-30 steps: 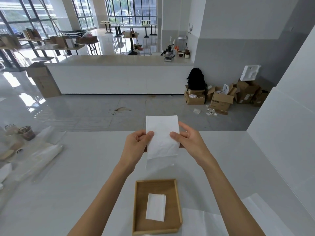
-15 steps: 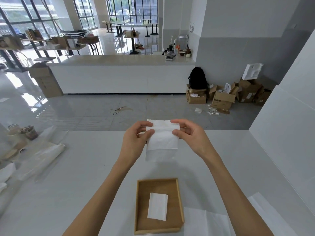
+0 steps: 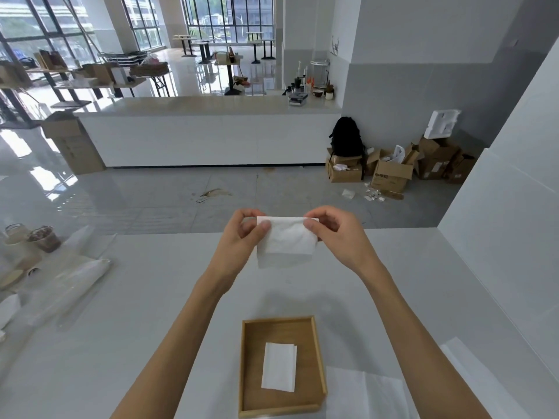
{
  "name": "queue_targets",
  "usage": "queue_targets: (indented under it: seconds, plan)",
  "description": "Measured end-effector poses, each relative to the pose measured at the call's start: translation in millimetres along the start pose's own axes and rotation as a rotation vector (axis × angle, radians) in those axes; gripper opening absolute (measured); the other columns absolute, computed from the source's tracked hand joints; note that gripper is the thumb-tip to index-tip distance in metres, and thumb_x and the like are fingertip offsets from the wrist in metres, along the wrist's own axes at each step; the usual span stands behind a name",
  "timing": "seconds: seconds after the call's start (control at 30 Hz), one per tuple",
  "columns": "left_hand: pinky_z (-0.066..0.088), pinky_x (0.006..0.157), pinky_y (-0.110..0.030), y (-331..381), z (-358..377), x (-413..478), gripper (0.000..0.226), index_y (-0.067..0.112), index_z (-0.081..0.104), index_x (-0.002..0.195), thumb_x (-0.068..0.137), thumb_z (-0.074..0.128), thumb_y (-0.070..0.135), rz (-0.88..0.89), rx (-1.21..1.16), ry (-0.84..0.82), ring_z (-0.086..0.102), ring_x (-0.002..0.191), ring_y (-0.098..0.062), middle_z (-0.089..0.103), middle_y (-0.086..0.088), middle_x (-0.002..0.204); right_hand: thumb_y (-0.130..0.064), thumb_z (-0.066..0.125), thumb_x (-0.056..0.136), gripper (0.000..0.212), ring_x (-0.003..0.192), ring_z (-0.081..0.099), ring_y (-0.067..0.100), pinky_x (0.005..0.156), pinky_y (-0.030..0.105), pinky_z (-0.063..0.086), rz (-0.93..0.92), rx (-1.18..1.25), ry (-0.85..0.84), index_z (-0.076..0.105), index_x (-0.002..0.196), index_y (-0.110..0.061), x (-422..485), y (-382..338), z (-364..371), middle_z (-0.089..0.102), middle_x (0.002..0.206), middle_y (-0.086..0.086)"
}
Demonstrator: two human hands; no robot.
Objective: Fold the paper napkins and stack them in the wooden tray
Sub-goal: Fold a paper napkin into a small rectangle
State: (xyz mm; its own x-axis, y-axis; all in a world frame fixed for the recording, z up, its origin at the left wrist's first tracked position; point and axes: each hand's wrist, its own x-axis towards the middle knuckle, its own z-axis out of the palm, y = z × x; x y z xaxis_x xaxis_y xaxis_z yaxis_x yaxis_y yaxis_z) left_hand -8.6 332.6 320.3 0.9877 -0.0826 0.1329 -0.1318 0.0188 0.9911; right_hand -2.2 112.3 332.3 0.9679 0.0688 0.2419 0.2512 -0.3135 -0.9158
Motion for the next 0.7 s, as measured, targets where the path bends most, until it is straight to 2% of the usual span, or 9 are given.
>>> queue_targets:
  seconds: [0.1,0.17,0.27,0.33,0.4,0.47,0.53,0.6,0.7]
  plan:
    - [0.058,0.074,-0.024,-14.1,7.8,-7.8,0.030,0.023,0.056,0.123,0.096,0.068,0.018,-0.118,-0.102,-0.078,0.074,0.090,-0.018,0.078,-0.011,0.104,-0.019,0.069,0.095,0.012,0.072,0.066,0.007,0.065,0.019,0.053,0.000,0.072,0.024,0.076,0.093,-0.028,0.9,1.0,-4.3,0.072,0.079,-0.009]
    - [0.058,0.075,-0.025,-24.6,13.9,-13.9,0.032,0.019,0.058,0.126,0.096,0.068,0.013,-0.150,-0.115,-0.082,0.075,0.091,-0.021,0.078,-0.014,0.104,-0.022,0.066,0.097,0.014,0.078,0.066,0.009,0.069,0.018,0.053,0.016,0.084,0.035,0.076,0.106,-0.027,1.0,5.5,-9.2,0.071,0.082,-0.003]
    - [0.057,0.071,-0.023,-31.0,21.2,-17.9,0.033,0.023,0.058,0.126,0.096,0.067,0.012,-0.141,-0.102,-0.025,0.073,0.080,-0.015,0.077,-0.010,0.092,-0.044,0.059,0.099,0.042,0.087,0.068,0.023,0.088,0.038,0.058,0.107,0.122,-0.096,0.054,0.141,-0.041,-3.9,16.3,-16.0,0.063,0.090,0.030]
    - [0.058,0.070,-0.023,-29.3,23.9,-16.5,0.038,0.028,0.054,0.130,0.097,0.066,0.012,-0.123,-0.068,0.028,0.071,0.076,-0.012,0.076,-0.009,0.088,-0.055,0.058,0.094,0.059,0.101,0.070,0.035,0.100,0.045,0.055,0.166,0.148,-0.222,0.031,0.147,-0.058,-8.8,24.6,-17.2,0.061,0.105,0.038]
    - [0.059,0.073,-0.025,-26.8,24.9,-15.5,0.043,0.032,0.049,0.133,0.098,0.064,0.011,-0.095,-0.016,0.075,0.070,0.076,-0.012,0.075,-0.010,0.087,-0.049,0.066,0.092,0.064,0.105,0.071,0.031,0.096,0.039,0.058,0.158,0.184,-0.260,0.031,0.145,-0.062,-14.7,29.9,-15.5,0.070,0.109,0.023]
    - [0.056,0.069,-0.022,-24.4,24.9,-14.9,0.041,0.034,0.050,0.130,0.099,0.062,0.010,-0.048,0.037,0.094,0.067,0.071,-0.009,0.071,-0.004,0.079,-0.030,0.071,0.093,0.054,0.103,0.073,0.021,0.087,0.032,0.060,0.139,0.247,-0.225,0.049,0.137,-0.052,-17.7,34.6,-12.2,0.075,0.108,0.004]
    - [0.050,0.064,-0.023,-22.6,24.5,-13.2,0.029,0.030,0.058,0.119,0.099,0.061,0.010,-0.007,0.105,0.104,0.058,0.066,-0.010,0.063,-0.002,0.074,-0.018,0.069,0.095,0.035,0.093,0.072,0.016,0.082,0.029,0.057,0.128,0.257,-0.164,0.063,0.122,-0.041,-18.2,36.9,-8.5,0.075,0.100,0.007]
    - [0.044,0.068,-0.029,-20.8,23.4,-9.9,0.019,0.025,0.067,0.110,0.098,0.063,0.010,0.006,0.180,0.101,0.050,0.070,-0.017,0.054,-0.008,0.078,-0.016,0.066,0.097,0.020,0.081,0.065,0.010,0.075,0.022,0.052,0.109,0.234,-0.106,0.067,0.111,-0.031,-17.6,36.4,-5.6,0.069,0.088,0.004]
    - [0.049,0.072,-0.023,-14.7,20.8,-8.2,0.024,0.026,0.071,0.112,0.091,0.074,0.014,-0.024,0.199,0.036,0.057,0.075,-0.023,0.061,-0.008,0.086,-0.016,0.069,0.095,0.016,0.085,0.066,0.003,0.077,0.016,0.053,0.096,0.239,-0.080,0.071,0.109,-0.023,-15.4,33.2,-5.2,0.071,0.099,-0.010]
